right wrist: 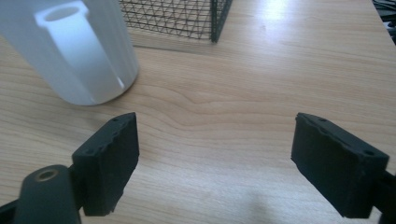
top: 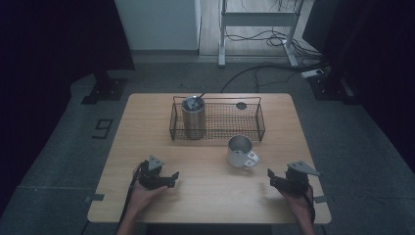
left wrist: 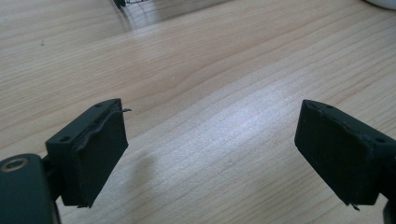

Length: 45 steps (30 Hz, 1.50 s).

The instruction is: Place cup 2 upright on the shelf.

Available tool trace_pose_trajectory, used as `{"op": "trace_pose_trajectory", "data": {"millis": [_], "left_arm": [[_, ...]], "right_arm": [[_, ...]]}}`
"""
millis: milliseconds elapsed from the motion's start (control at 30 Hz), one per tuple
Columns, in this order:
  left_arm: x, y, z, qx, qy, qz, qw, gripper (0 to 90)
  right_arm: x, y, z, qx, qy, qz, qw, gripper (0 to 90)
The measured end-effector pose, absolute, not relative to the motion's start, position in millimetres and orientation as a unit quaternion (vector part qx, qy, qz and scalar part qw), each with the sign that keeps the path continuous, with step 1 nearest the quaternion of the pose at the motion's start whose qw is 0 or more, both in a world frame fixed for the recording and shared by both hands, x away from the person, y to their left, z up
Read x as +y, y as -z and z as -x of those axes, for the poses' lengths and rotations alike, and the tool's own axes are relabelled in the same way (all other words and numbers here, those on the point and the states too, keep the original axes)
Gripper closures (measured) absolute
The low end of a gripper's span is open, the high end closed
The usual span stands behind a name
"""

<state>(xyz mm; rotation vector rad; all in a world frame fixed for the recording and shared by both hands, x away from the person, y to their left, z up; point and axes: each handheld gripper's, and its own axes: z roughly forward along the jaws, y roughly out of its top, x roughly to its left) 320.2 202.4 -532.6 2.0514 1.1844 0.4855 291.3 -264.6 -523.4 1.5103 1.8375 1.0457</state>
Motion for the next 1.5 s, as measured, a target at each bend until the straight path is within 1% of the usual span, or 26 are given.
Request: {"op": "trace_pose_trajectory", "data": {"millis": [467,1067,1500], "left_arm": [[195.2,534.3,-316.8,0.456,-0.180,-0.795,0.356,9.8],[189.5,537.9,-312.1,0.453,-0.172,-0.799,0.355,9.8],[185.3,540.2,-311.7,0.451,-0.168,-0.803,0.350,9.8]], "right_arm": [[-229.4,496.4,-289.6,0.702,-0.424,-0.508,0.264,13.1],[-204.8,485.3,-307.7,0.720,-0.432,-0.478,0.259,11.6],[-190.5,486.2,-328.6,0.731,-0.425,-0.469,0.254,10.9]]}}
